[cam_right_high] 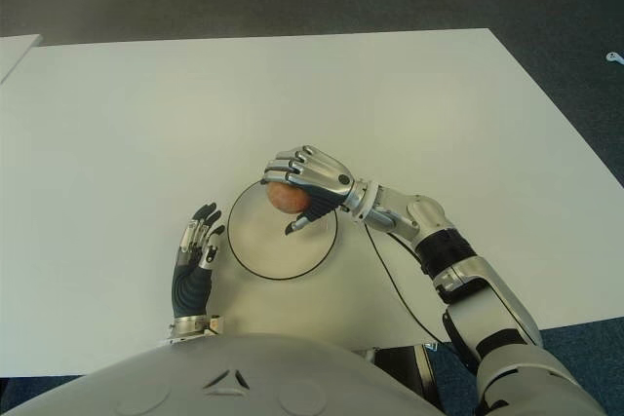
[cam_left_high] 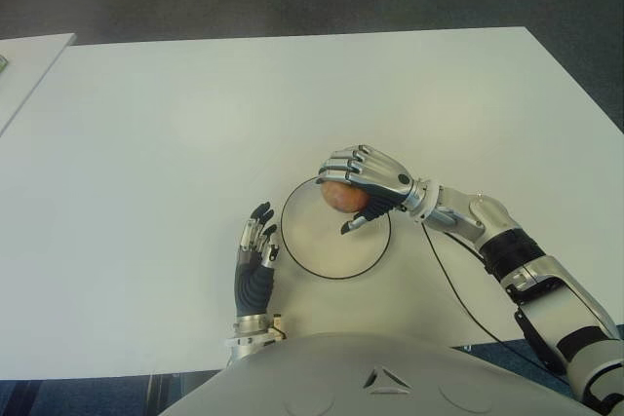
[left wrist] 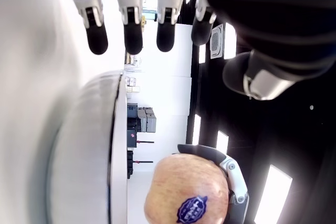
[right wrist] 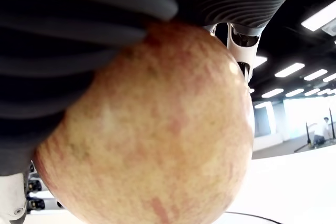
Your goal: Put the apples into the plate.
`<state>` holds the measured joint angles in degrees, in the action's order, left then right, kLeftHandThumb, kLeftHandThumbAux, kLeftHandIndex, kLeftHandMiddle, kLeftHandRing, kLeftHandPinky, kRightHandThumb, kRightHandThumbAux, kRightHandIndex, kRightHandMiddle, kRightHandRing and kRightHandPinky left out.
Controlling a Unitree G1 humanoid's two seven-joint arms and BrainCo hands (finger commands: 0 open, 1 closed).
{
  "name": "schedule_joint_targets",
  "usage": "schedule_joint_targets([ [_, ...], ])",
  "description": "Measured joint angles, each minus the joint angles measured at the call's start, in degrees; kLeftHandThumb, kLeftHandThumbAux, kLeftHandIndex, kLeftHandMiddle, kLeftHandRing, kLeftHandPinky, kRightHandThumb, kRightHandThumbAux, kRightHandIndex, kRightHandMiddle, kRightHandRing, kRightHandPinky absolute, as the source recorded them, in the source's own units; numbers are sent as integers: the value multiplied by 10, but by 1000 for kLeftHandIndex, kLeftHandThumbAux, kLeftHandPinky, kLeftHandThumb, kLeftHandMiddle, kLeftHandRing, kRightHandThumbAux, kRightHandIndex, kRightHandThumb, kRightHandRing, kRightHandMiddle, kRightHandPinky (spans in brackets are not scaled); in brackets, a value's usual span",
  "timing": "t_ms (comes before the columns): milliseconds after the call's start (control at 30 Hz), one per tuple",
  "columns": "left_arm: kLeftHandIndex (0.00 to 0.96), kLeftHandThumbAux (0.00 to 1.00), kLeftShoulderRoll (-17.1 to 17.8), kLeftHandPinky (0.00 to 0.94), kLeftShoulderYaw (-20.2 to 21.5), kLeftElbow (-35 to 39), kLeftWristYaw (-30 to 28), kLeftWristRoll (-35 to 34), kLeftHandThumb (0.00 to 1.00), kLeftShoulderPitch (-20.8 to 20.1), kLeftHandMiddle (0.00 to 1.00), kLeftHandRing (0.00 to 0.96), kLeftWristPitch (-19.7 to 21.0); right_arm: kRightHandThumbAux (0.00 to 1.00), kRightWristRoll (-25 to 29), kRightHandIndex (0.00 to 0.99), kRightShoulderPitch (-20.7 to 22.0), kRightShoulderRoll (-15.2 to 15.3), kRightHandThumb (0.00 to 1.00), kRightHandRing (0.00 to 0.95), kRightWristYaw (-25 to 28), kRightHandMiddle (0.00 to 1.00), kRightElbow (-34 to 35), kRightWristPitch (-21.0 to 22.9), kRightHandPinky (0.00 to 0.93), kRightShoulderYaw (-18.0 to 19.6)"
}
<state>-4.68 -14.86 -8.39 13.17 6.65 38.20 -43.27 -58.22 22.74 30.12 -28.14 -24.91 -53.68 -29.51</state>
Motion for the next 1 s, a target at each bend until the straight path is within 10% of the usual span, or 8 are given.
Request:
schedule_joint_targets([
  [567, 119, 456, 0, 183, 0, 0, 0, 0, 67, 0, 118, 129, 1, 714, -21, 439, -2, 8, 700, 747, -16, 774, 3, -3, 655, -21],
  [733, 114, 471, 0, 182, -1, 1, 0, -3, 54, 0, 110, 123, 3, 530, -4, 247, -6, 9, 298, 270, 21, 293, 10, -1, 258, -21],
  [1000, 112, 480, 0, 154, -2, 2, -2, -5, 48, 0, 93, 101, 3, 479, 30, 46, -26, 14, 100, 34, 111, 54, 57, 20, 34, -17],
])
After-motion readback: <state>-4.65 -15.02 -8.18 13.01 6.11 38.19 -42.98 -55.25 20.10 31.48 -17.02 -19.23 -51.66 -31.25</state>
